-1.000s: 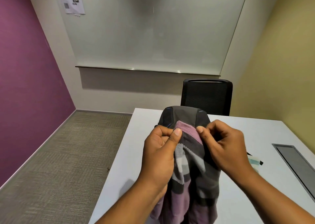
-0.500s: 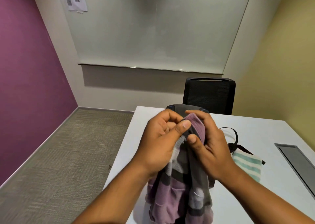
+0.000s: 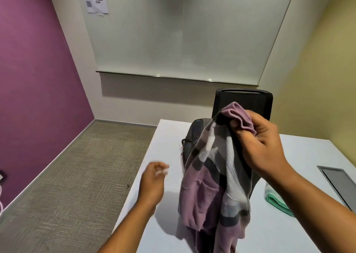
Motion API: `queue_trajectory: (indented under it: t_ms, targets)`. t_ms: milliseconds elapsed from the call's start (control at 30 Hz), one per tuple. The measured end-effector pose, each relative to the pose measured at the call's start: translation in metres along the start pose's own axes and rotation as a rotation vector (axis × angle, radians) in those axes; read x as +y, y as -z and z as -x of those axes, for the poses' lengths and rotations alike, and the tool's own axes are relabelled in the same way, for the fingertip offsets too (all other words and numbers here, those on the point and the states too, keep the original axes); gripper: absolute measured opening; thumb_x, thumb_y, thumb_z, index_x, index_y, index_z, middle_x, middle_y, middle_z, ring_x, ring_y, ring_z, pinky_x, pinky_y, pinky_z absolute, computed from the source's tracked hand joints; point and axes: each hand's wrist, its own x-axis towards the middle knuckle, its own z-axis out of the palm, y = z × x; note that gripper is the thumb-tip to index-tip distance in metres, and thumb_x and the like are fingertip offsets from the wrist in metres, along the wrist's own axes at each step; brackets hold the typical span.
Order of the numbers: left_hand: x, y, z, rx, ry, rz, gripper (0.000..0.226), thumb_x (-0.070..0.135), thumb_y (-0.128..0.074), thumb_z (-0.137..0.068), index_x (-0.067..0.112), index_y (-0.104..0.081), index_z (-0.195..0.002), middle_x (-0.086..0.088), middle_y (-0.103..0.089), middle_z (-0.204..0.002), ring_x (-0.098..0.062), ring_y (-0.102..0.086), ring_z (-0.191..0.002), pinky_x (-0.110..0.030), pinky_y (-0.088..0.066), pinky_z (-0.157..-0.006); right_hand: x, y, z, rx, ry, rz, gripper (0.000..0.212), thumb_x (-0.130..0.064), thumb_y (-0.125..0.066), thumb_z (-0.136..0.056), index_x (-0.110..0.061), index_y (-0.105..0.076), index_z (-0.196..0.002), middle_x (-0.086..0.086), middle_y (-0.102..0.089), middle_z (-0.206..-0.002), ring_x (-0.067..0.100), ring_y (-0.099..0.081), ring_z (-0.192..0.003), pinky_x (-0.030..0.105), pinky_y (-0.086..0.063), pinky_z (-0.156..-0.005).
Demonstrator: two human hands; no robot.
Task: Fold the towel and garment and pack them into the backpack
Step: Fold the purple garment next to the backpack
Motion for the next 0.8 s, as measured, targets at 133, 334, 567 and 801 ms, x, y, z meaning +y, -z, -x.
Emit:
queue_trajectory:
  t_ms: [133, 334, 567, 801]
  targets:
    - [-0.092, -0.003, 0.025, -0.39, 0.397, -0.217, 0.055, -0.005, -0.066, -0.078, 0.017, -0.05, -0.125, -0.005, -0.057, -0.121, -0.019, -0.056, -0.103, -0.028, -0.049, -0.071, -0.011, 0.009, -0.01, 0.124, -0.052, -0.164, 0.028, -0.018, -0.062, -0.092, -0.043, -0.075, -0.092, -0.019, -0.072, -0.087, -0.003, -0.061, -0.082, 0.015, -0.048, -0.075]
    - [-0.067, -0.038, 0.047, -0.645, 0.505, 0.239, 0.054, 0.014, -0.083, -0.066, 0.011, -0.065, -0.117, -0.009, -0.073, -0.109, -0.021, -0.069, -0.102, -0.031, -0.054, -0.083, -0.016, 0.025, -0.012, 0.169, -0.118, -0.319, 0.019, -0.048, -0.072, -0.072, -0.038, -0.075, -0.087, -0.016, -0.072, -0.081, -0.001, -0.061, -0.075, 0.019, -0.05, -0.073]
    - [0.008, -0.032, 0.012, -0.338, 0.298, 0.543, 0.035, -0.005, -0.043, -0.095, 0.0, -0.06, -0.125, -0.018, -0.069, -0.115, -0.031, -0.064, -0.11, -0.042, -0.049, -0.097, -0.01, 0.053, -0.008, 0.279, -0.143, -0.262, 0.035, -0.061, -0.076, -0.067, -0.034, -0.075, -0.088, -0.015, -0.071, -0.08, 0.002, -0.058, -0.074, 0.02, -0.049, -0.07]
    - [0.192, 0.007, -0.05, 0.058, -0.281, 0.72, 0.027, -0.004, -0.045, -0.095, 0.013, -0.065, -0.087, 0.002, -0.073, -0.074, -0.012, -0.068, -0.074, -0.028, -0.057, -0.072, -0.011, 0.085, -0.031, 0.441, -0.169, -0.16, 0.027, -0.051, -0.067, -0.076, -0.026, -0.07, -0.087, -0.013, -0.07, -0.076, 0.006, -0.057, -0.074, 0.02, -0.05, -0.065]
